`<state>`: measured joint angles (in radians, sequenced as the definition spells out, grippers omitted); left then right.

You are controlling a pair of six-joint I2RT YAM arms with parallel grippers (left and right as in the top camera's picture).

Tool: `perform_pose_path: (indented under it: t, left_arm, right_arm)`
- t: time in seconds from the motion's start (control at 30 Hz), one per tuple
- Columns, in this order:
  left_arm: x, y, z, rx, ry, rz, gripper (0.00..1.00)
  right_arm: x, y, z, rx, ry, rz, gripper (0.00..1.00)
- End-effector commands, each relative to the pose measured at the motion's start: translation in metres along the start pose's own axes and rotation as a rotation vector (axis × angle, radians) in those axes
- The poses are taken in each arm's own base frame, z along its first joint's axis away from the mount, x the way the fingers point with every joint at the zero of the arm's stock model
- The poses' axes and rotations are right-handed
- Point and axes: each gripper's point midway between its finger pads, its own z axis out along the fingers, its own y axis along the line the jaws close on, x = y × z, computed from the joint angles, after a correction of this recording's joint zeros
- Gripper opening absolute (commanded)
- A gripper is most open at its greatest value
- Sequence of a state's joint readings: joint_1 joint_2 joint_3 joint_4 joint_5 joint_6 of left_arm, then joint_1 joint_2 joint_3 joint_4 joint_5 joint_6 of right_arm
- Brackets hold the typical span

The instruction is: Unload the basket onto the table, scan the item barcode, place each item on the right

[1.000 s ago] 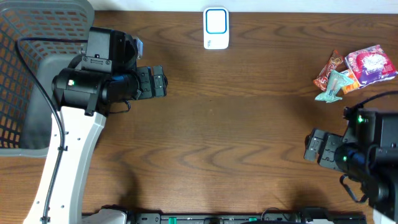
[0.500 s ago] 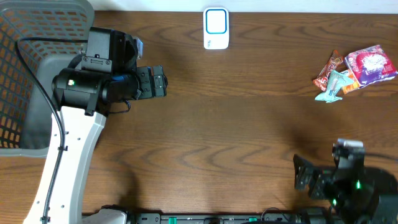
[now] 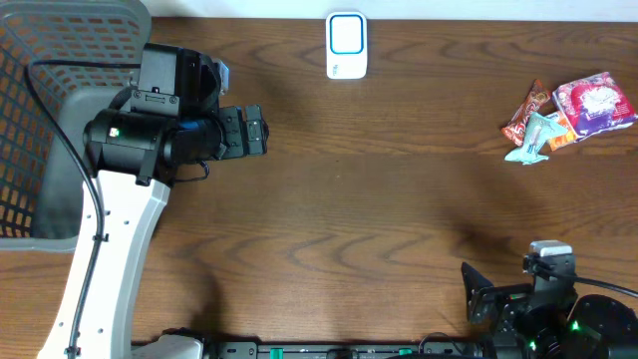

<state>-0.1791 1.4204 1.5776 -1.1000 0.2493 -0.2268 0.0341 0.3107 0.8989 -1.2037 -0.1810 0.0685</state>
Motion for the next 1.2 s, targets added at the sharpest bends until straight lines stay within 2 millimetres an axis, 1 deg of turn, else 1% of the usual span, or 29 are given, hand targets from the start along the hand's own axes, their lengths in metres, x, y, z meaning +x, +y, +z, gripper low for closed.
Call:
perform_pose_path:
  t: [0.0,0.47,0.6,0.7,0.8,1.0,1.17]
  left_arm:
    - [0.002,0.000,0.003,0.001,0.013,0.019,0.98]
    - [0.002,0.000,0.003,0.001,0.013,0.019,0.98]
    - [0.002,0.000,0.003,0.001,0.013,0.019,0.98]
    - [0.002,0.000,0.003,0.001,0.013,0.019,0.98]
    - [0.002,0.000,0.003,0.001,0.013,0.019,0.98]
    - [0.002,0.000,0.003,0.001,0.013,0.019,0.98]
    - [0.002,0.000,0.003,0.001,0.013,0.019,0.98]
  right_arm:
    - [0.001,0.004,0.001,-0.023,-0.002,-0.023,0.99]
    - [-0.003,0.003,0.003,-0.023,-0.033,-0.058,0.99]
    - [-0.009,0.002,0.005,-0.018,-0.108,-0.072,0.99]
    - [-0.015,-0.001,0.009,-0.009,-0.202,-0.084,0.99]
    - [-0.016,-0.002,0.018,-0.011,-0.261,-0.093,0.99]
    - [-0.015,-0.007,0.050,-0.026,-0.321,-0.087,0.99]
    - [-0.021,-0.009,0.064,-0.029,-0.388,-0.100,0.99]
